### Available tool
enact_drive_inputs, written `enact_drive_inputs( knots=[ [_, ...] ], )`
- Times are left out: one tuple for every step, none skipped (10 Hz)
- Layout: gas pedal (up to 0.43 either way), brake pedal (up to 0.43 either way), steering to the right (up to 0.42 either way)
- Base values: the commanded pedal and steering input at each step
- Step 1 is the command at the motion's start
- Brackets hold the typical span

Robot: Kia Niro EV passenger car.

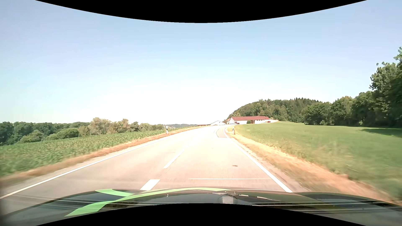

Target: Follow the waypoints while adhering to traffic rules and regulations

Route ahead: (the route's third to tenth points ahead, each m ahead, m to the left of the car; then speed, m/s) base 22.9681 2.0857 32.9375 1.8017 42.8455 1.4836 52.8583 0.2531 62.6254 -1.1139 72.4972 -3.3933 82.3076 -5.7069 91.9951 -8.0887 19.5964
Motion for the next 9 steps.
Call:
enact_drive_inputs(
  knots=[
    [0.280,0.000,-0.003],
    [0.228,0.000,-0.003],
    [0.197,0.000,-0.002],
    [0.197,0.000,0.000],
    [0.197,0.000,0.002],
    [0.197,0.000,0.002],
    [0.197,0.000,0.002],
    [0.189,0.000,0.004],
    [0.177,0.000,0.005]
  ],
)
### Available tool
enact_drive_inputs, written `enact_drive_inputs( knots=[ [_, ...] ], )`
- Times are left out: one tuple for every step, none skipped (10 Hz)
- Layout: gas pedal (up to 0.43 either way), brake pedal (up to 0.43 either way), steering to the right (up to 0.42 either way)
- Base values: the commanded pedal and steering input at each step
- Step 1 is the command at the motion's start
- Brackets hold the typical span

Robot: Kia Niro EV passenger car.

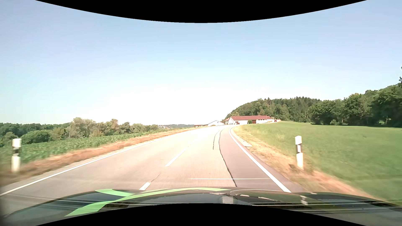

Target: Follow the waypoints while adhering to traffic rules and regulations

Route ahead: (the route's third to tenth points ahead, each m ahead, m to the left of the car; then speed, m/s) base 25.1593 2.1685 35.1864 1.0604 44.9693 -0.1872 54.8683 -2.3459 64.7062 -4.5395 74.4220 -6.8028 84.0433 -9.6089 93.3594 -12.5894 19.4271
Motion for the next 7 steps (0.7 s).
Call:
enact_drive_inputs(
  knots=[
    [0.177,0.000,0.008],
    [0.177,0.000,0.009],
    [0.177,0.000,0.011],
    [0.189,0.000,0.013],
    [0.209,0.000,0.014],
    [0.240,0.000,0.014],
    [0.260,0.000,0.014]
  ],
)
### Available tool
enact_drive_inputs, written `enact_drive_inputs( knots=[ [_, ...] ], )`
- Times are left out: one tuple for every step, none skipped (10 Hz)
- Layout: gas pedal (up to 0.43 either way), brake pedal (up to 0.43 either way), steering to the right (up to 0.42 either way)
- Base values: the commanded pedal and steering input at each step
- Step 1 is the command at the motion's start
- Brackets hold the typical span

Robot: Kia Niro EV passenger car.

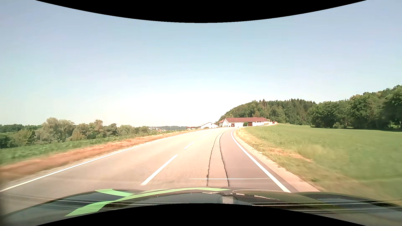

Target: Follow the waypoints while adhering to traffic rules and regulations

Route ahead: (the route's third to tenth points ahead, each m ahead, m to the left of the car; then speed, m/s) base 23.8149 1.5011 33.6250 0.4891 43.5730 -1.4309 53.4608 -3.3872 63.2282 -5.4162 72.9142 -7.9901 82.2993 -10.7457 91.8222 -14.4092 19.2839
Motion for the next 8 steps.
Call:
enact_drive_inputs(
  knots=[
    [0.260,0.000,0.014],
    [0.260,0.000,0.014],
    [0.260,0.000,0.014],
    [0.240,0.000,0.014],
    [0.220,0.000,0.016],
    [0.209,0.000,0.018],
    [0.209,0.000,0.020],
    [0.197,0.000,0.021]
  ],
)
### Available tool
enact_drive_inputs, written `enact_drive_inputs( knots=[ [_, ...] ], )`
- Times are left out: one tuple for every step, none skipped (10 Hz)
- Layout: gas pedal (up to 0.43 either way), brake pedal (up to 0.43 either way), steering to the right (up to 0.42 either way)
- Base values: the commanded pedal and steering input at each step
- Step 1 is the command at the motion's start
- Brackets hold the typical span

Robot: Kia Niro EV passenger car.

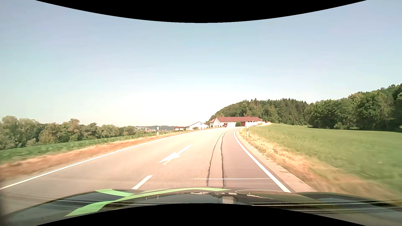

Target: Follow the waypoints while adhering to traffic rules and regulations

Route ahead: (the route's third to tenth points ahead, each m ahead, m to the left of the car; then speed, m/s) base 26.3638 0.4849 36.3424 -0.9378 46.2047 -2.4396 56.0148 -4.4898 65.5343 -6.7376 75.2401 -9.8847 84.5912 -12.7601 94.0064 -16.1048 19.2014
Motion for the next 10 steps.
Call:
enact_drive_inputs(
  knots=[
    [0.197,0.000,0.021],
    [0.197,0.000,0.021],
    [0.197,0.000,0.021],
    [0.197,0.000,0.021],
    [0.197,0.000,0.021],
    [0.197,0.000,0.021],
    [0.197,0.000,0.021],
    [0.197,0.000,0.022],
    [0.197,0.000,0.022],
    [0.209,0.000,0.022]
  ],
)
